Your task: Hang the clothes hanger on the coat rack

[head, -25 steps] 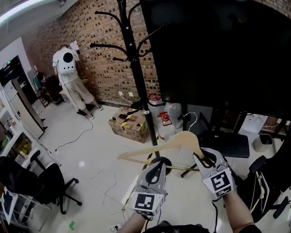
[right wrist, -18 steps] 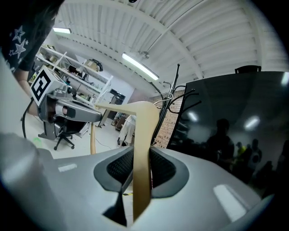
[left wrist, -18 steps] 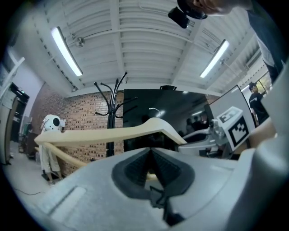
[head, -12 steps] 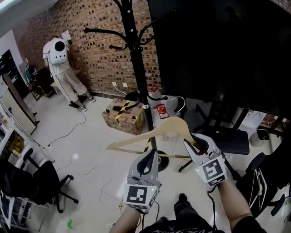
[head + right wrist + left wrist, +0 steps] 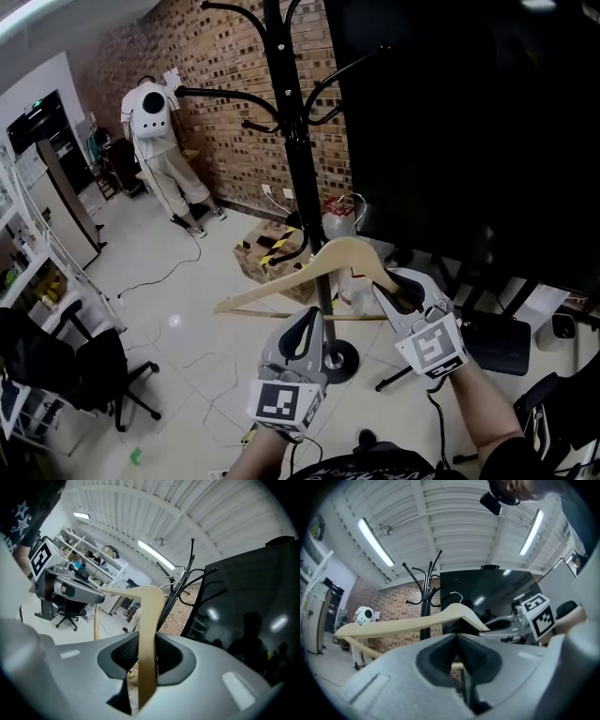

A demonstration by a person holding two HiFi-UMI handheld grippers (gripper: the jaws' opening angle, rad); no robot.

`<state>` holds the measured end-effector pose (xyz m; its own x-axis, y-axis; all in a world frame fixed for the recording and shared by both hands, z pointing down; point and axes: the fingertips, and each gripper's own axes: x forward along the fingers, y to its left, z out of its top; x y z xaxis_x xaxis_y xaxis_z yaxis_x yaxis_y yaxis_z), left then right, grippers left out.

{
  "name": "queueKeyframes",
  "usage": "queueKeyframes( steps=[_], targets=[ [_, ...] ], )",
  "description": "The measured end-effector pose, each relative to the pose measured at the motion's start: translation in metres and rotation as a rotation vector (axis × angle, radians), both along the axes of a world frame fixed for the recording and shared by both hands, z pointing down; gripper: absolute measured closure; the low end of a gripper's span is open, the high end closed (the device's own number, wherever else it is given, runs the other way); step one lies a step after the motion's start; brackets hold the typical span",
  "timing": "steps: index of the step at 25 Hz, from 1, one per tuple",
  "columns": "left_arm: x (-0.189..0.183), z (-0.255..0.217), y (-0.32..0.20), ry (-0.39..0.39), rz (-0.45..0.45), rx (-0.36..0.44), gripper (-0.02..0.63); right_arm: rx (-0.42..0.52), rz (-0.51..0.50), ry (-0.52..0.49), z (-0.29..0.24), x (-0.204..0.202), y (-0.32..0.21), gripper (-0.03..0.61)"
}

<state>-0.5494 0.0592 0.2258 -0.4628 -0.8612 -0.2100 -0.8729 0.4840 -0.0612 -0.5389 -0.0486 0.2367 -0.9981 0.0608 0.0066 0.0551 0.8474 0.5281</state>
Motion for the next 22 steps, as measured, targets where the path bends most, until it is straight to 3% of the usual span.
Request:
queueKeyframes(
  steps=[10,14,22],
  targets=[
    [-0.044,-0.029,-0.029,-0.014,-0.111,0.021,0.609,0.057,-0.088,-0.047,-0.060,-0.071,-0.032,0.479],
    [-0.059,-0.033,-0.039,-0.037,-0.090,0.019,0.609,0.054,-0.094,-0.043,-0.071,-0.093,-0.039,0.479],
    [-0.084,-0.041,-0.048,-0.033,-0.057,0.013,0.609,0.146,-0.043,0.006,-0.070,-0.133,-0.045,0.479]
  ],
)
